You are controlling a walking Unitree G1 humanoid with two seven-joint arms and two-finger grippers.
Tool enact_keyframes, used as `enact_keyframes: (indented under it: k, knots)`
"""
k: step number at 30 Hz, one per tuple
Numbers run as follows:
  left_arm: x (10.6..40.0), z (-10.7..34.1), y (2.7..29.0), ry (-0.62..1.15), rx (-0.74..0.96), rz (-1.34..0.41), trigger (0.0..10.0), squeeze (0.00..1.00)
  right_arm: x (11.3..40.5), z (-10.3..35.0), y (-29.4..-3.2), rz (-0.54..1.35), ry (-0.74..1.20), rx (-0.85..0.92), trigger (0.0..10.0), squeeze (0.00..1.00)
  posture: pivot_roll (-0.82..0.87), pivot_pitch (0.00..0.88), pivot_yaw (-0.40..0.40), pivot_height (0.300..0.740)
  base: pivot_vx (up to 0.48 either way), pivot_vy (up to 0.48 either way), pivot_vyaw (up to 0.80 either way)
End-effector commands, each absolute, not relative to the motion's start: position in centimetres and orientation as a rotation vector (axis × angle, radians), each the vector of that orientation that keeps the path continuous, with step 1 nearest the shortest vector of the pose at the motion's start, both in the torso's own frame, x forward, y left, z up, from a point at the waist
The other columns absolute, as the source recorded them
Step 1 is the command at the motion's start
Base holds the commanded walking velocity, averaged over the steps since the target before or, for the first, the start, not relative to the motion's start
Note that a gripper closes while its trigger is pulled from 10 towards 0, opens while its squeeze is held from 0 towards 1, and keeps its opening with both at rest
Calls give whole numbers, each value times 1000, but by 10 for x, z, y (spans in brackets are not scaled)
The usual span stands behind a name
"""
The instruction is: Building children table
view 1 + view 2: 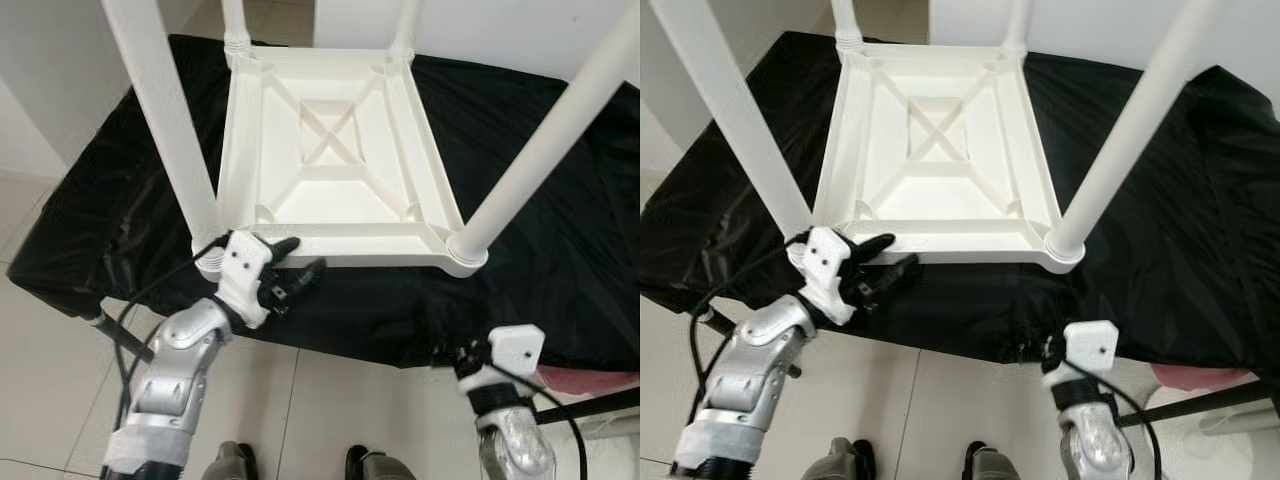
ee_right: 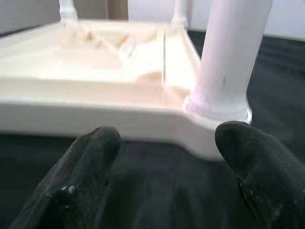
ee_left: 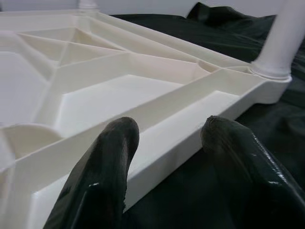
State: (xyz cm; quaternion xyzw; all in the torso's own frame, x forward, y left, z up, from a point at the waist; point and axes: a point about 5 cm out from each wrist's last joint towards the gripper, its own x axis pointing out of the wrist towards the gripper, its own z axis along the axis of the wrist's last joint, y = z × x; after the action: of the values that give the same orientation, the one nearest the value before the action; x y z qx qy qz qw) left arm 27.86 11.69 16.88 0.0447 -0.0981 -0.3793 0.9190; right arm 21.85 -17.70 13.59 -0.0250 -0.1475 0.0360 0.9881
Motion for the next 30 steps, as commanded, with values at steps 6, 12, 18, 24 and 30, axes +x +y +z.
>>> enact_keyframes:
  k: [6, 12, 18, 24, 30]
  knots:
    - [261, 173, 127, -172, 119, -808, 10000, 0, 238, 129, -176, 75, -250, -10, 10000, 0, 4, 174, -37, 740, 0, 0, 0]
    - [254, 179, 149, -164, 158, -735, 10000, 0, 256, 134, -172, 94, -255, -4, 10000, 0, 31, 169, -37, 740, 0, 0, 0]
    - [252, 183, 175, -139, 207, -673, 10000, 0, 265, 134, -175, 98, -246, -7, 10000, 0, 42, 148, -37, 740, 0, 0, 0]
    - [262, 189, 210, -78, 289, -631, 10000, 0, 277, 131, -177, 112, -237, -13, 10000, 0, 63, 123, -43, 740, 0, 0, 0]
    - [262, 196, 230, -62, 313, -593, 10000, 0, 284, 133, -181, 102, -240, -38, 10000, 0, 65, 126, -47, 740, 0, 0, 0]
